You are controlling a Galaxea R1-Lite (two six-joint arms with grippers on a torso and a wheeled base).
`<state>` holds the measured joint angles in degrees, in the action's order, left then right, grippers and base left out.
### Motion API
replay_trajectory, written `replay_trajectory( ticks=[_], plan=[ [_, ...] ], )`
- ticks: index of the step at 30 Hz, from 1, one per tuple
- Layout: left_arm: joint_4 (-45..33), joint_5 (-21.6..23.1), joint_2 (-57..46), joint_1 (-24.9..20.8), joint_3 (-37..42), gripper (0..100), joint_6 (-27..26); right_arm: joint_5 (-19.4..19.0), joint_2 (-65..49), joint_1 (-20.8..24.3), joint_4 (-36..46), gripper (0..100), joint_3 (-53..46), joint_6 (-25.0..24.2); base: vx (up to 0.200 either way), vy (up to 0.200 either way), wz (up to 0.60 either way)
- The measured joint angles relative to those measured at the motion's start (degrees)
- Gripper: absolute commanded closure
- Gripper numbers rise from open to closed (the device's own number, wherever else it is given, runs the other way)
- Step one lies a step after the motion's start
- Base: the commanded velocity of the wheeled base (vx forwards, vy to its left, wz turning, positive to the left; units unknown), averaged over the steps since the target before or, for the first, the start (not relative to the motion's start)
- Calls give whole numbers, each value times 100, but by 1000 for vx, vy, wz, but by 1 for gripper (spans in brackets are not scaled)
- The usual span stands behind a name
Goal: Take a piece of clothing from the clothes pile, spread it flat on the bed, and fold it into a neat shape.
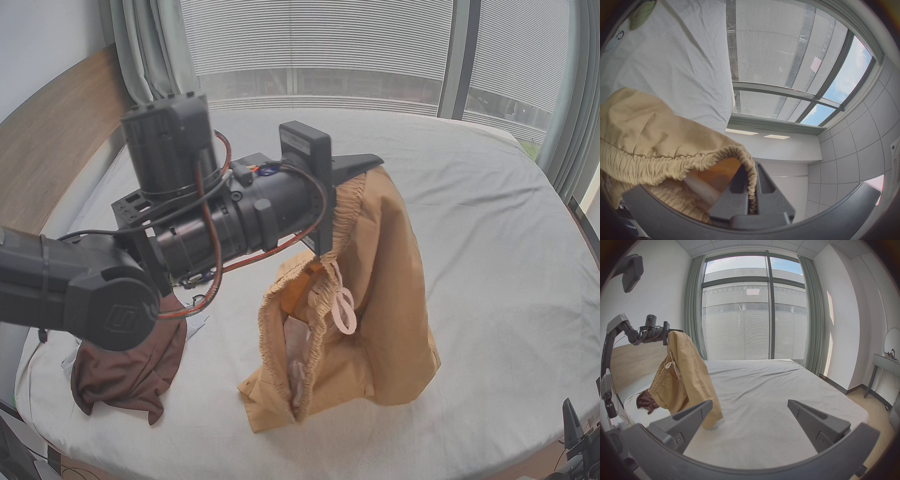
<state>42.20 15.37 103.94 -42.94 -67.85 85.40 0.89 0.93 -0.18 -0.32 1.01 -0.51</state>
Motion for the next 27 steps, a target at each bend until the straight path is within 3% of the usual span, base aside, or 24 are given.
replay_trajectory(
  ticks=[19,27],
  plan=[
    [73,-117,879,-607,-891,100,-9,0,0,0,-1,0,0,-17,0,0,0],
    [163,-221,1045,-688,-1178,100,427,-2,0,0,-1,0,0,-17,0,0,0]
  ],
)
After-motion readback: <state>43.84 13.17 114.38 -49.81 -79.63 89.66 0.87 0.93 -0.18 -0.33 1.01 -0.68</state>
